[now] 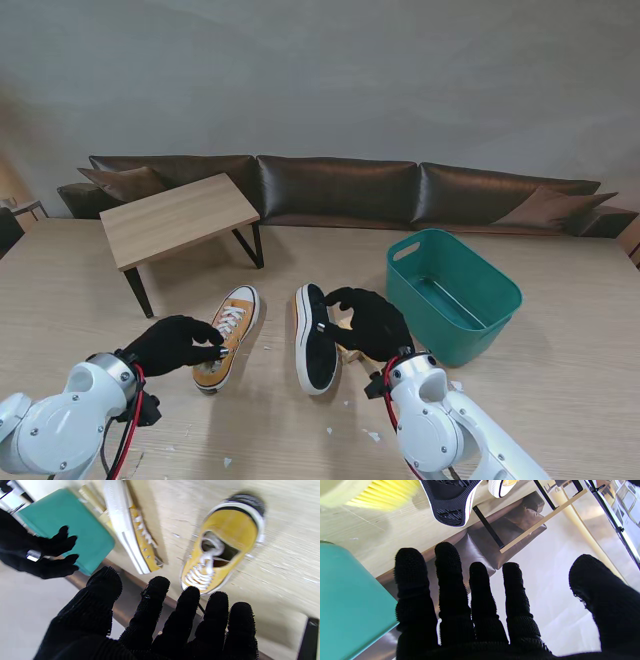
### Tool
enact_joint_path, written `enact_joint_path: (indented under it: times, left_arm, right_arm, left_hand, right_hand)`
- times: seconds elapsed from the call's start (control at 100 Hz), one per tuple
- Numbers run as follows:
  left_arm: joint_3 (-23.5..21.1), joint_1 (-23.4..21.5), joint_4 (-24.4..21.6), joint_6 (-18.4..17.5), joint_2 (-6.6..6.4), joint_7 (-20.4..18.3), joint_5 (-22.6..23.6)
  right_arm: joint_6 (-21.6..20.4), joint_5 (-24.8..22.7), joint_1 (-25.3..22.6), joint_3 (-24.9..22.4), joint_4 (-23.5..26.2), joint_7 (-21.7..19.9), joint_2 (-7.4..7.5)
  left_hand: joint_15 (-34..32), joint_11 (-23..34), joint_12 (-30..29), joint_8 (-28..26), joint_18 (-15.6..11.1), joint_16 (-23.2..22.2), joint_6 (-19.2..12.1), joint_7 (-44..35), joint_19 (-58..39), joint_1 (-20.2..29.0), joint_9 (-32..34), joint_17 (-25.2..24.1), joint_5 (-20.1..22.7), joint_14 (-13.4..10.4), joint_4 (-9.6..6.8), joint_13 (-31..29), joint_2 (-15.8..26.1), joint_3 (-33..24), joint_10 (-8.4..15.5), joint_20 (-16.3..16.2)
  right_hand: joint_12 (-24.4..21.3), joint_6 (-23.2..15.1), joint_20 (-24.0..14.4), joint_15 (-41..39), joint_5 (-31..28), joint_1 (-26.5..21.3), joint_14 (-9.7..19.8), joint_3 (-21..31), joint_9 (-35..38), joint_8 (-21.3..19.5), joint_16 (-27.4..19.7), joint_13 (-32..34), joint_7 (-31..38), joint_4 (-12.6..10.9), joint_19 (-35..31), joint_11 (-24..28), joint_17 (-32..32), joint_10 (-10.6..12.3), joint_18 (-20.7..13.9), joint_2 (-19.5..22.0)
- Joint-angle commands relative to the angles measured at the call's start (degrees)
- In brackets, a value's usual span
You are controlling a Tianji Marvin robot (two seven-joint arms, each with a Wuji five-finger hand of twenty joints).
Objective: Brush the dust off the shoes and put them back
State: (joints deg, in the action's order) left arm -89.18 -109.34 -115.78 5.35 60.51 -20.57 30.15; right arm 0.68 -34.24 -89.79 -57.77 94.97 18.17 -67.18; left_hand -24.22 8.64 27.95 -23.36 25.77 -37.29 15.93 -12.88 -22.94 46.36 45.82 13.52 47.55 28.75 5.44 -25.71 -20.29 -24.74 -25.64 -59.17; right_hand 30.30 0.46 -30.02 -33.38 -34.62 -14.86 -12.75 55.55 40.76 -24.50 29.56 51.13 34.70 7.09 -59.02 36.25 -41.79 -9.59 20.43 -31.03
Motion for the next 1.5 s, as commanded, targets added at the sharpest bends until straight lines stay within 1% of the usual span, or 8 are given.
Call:
enact_joint_path:
  times: [0.0,0.05,0.21,0.5,1.23,1.37,1.41,1.49]
  left_arm:
    - [-1.3,-1.8,-1.4,-0.6,-0.64,-2.0,0.8]
    - [-2.1,-2.6,-2.0,-1.3,-0.84,-3.0,3.3]
    - [-3.9,-4.1,-3.2,-4.4,-1.61,-6.9,11.8]
    - [-1.5,-1.5,-1.8,-6.7,-2.44,-11.7,22.5]
    - [7.4,5.3,6.4,-2.3,-2.59,-11.3,31.8]
    - [9.3,6.7,8.3,-2.4,-2.67,-10.9,33.1]
    - [10.0,7.2,8.9,-2.4,-2.68,-10.5,33.3]
    - [11.6,8.1,10.4,-1.8,-2.66,-9.2,33.3]
  right_arm:
    - [-0.2,0.4,-0.7,0.1,0.4,-0.3,-0.25]
    - [-0.3,0.6,-0.8,0.0,0.6,-0.4,-0.24]
    - [-0.2,0.7,-1.1,-0.2,1.1,-0.4,-0.23]
    - [0.2,1.1,-1.5,-0.5,1.5,-0.8,-0.19]
    - [0.7,2.5,-2.1,-0.9,2.6,-2.1,-0.11]
    - [0.6,2.8,-2.1,-0.9,2.6,-2.3,-0.12]
    - [0.6,2.8,-2.1,-0.8,2.6,-2.3,-0.11]
    - [0.4,2.9,-2.1,-0.8,2.6,-2.4,-0.10]
  left_hand:
    - [-6.1,1.1,3.5,-0.6,-2.4,-4.3,-2.2,-0.8,-6.0,-1.9,-0.7,0.5,1.7,-0.2,-0.69,-2.5,-2.1,-2.2,0.1,-7.5]
    - [-11.7,1.8,7.6,-0.5,-4.6,-8.1,-3.3,-1.0,-19.7,-2.3,-0.7,-3.2,1.7,-0.9,-0.46,-2.6,-2.8,-3.7,0.6,-11.3]
    - [-30.3,7.8,21.5,1.1,-10.5,-18.4,-8.5,0.2,-51.7,-2.2,-2.3,-7.1,-0.3,-5.4,-0.12,-2.8,-5.3,-7.4,3.0,0.5]
    - [-36.6,17.8,31.5,9.7,-14.4,-21.7,-14.1,7.4,-52.0,-3.0,-10.7,-10.1,-13.6,-9.6,0.46,0.8,-9.3,-12.5,5.9,-1.9]
    - [-37.0,21.9,33.3,6.4,-13.7,-21.7,-13.4,2.0,-52.1,-5.9,-11.3,-9.1,-7.9,-9.8,0.96,-0.3,-10.7,-13.8,6.4,-2.0]
    - [-37.5,23.2,33.7,-2.4,-13.5,-21.4,-13.3,-7.0,-52.3,-5.6,-10.6,-8.1,-1.4,-10.0,1.48,-1.2,-11.5,-15.8,6.7,-1.6]
    - [-37.7,23.7,34.0,-9.0,-13.5,-21.3,-13.9,-11.9,-52.4,-2.5,-10.2,-7.8,0.2,-10.0,4.43,-1.5,-12.9,-12.3,6.8,-1.4]
    - [-38.2,25.0,34.7,-16.5,-13.2,-21.2,-14.7,-23.5,-52.7,2.6,-9.4,-7.1,2.0,-10.1,3.95,-2.3,-14.3,-6.1,7.1,-1.3]
  right_hand:
    - [-1.0,-0.6,0.2,0.3,1.8,1.9,0.3,-0.2,-1.3,-1.3,-0.5,-1.0,-0.7,-1.8,1.2,-0.5,22.1,1.1,0.0,1.3]
    - [-1.0,-0.6,0.1,0.3,1.8,1.8,0.3,-0.1,-1.3,-1.4,-0.5,-0.9,-0.7,-1.7,1.2,-0.5,22.1,1.1,0.1,1.4]
    - [-1.0,-0.5,-0.1,0.2,1.9,2.0,0.3,0.2,-1.0,-1.6,-0.4,-0.6,-0.6,-1.7,1.4,-0.4,21.9,1.1,-0.1,1.6]
    - [-1.1,-0.4,-0.5,0.1,2.0,2.0,0.3,0.4,-0.9,-1.7,-0.4,-0.3,-0.6,-1.7,1.7,-0.4,21.9,1.0,0.0,1.8]
    - [-1.1,0.0,-1.1,-0.1,1.8,2.1,0.1,0.5,-0.2,-1.8,-0.2,0.2,-0.5,-1.8,1.9,-0.4,21.8,0.8,0.1,2.3]
    - [-1.1,0.1,-1.1,-0.1,1.9,2.1,0.0,0.5,0.0,-1.8,-0.2,0.2,-0.5,-1.8,2.0,-0.4,21.8,0.8,0.1,2.4]
    - [-1.1,0.0,-1.1,-0.1,1.8,2.1,0.2,0.6,0.2,-1.8,-0.2,0.3,-0.5,-1.8,2.0,-0.4,21.8,0.8,0.1,2.4]
    - [-1.1,0.1,-1.1,-0.1,1.9,2.2,0.1,0.5,0.2,-1.8,-0.2,0.4,-0.5,-1.8,2.0,-0.4,21.8,0.8,0.2,2.4]
